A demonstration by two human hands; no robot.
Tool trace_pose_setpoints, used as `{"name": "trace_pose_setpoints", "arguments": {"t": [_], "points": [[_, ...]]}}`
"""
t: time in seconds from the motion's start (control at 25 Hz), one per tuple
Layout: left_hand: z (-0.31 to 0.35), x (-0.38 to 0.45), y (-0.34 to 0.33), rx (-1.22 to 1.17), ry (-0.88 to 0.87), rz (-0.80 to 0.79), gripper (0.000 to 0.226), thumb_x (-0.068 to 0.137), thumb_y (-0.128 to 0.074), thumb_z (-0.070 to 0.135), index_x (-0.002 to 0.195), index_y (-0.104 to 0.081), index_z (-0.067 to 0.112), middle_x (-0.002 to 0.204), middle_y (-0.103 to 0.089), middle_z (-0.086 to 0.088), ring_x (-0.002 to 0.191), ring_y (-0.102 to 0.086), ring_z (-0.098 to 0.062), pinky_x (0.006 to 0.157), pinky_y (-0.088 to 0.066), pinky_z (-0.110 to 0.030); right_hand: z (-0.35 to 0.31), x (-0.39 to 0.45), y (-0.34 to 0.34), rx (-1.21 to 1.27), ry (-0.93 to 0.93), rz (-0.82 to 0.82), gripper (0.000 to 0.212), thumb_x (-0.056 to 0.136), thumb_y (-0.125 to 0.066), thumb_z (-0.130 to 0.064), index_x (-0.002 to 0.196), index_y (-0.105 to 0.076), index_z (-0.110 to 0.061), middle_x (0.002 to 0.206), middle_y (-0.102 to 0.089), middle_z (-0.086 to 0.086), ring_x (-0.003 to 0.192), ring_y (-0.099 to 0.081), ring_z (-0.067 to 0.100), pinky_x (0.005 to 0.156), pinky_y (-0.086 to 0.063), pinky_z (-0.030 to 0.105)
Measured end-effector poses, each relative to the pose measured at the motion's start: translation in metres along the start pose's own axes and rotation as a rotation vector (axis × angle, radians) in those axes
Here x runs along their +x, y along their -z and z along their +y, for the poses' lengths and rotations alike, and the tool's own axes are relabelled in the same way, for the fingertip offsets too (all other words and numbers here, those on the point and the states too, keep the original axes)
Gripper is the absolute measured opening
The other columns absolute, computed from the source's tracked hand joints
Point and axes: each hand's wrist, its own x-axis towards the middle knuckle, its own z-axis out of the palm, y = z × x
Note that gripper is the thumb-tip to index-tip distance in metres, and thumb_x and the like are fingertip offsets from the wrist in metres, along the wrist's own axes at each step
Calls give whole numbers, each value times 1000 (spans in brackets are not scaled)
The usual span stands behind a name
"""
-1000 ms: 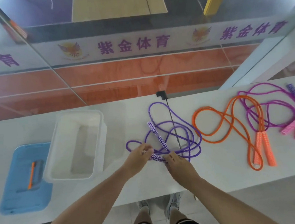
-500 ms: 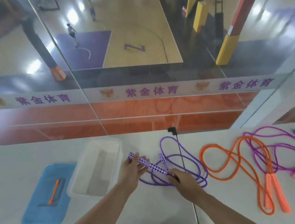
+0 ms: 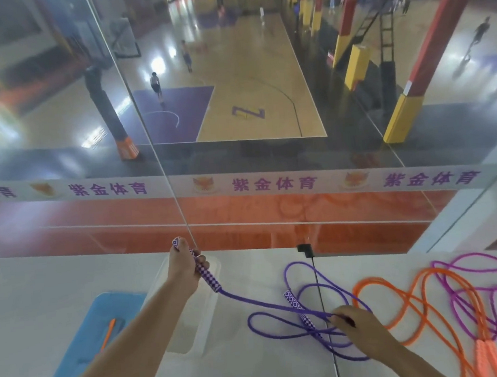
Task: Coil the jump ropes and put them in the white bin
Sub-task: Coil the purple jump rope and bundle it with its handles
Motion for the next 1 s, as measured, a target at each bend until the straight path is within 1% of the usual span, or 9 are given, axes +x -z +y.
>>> {"name": "trace_pose_setpoints", "arguments": {"t": [0.12,0.24,0.4,0.48,0.6,0.72,0.8,0.92,1.0], "points": [[-18,-7,-2,203,47,-92,13,106,-35,16,117,-41,21,84,-46,-11,50,-41,-17,45,-40,-27,-11,2,1,40,-21,24,15,101,-55,-28,90,-64,-31,84,-67,-8,78,-63,9,71,-49,20],[-44,-15,-4,416,14,-211,49,104,-38,7,135,-33,44,99,-53,-18,60,-54,-25,53,-51,-35,-29,4,4,98,-14,53,16,102,-53,-25,90,-63,-28,83,-67,-8,74,-62,7,64,-50,17],[-65,-20,-3,753,25,-337,33,94,-34,2,107,-60,17,99,-56,-17,69,-69,-27,78,-61,-48,-36,9,12,251,-83,188,18,104,-50,-26,94,-64,-22,73,-62,-6,62,-55,8,54,-44,17],[-71,-22,4,952,-58,-409,33,88,-35,-1,96,-61,19,90,-60,-10,72,-64,-21,74,-60,-37,-33,12,20,344,-137,266,23,104,-47,-25,91,-64,-18,62,-54,-3,53,-47,10,50,-38,24],[-79,-17,18,1358,-384,-530,39,80,-46,-5,95,-49,30,88,-59,1,73,-53,-15,69,-46,-27,-28,13,33,415,-192,315,26,105,-44,-24,92,-64,-13,56,-48,1,49,-42,13,46,-33,26],[-95,-2,34,1433,-524,-493,41,81,-72,10,98,-42,32,87,-53,4,73,-50,-14,69,-42,-27,-26,12,40,412,-180,308,24,105,-44,-23,94,-64,-13,55,-49,0,50,-42,13,45,-35,24],[-102,3,38,1497,-510,-371,35,88,-72,30,101,-40,33,109,-49,-5,94,-53,-27,84,-46,-34,-24,13,47,405,-180,340,23,105,-44,-22,95,-64,-15,56,-51,1,50,-44,14,47,-37,25],[-98,-3,35,1725,-346,-292,17,100,-51,44,107,-51,29,146,-12,-16,125,-34,-43,100,-43,-45,-21,16,62,426,-195,382,22,105,-43,-20,96,-64,-17,57,-51,3,51,-44,16,50,-40,30],[-91,-17,28,1714,-314,-438,15,101,-45,37,100,-49,22,131,-44,-17,116,-53,-35,89,-50,-41,-20,18,70,444,-200,394,22,105,-44,-20,96,-64,-16,55,-49,2,49,-42,16,50,-38,32]]}}
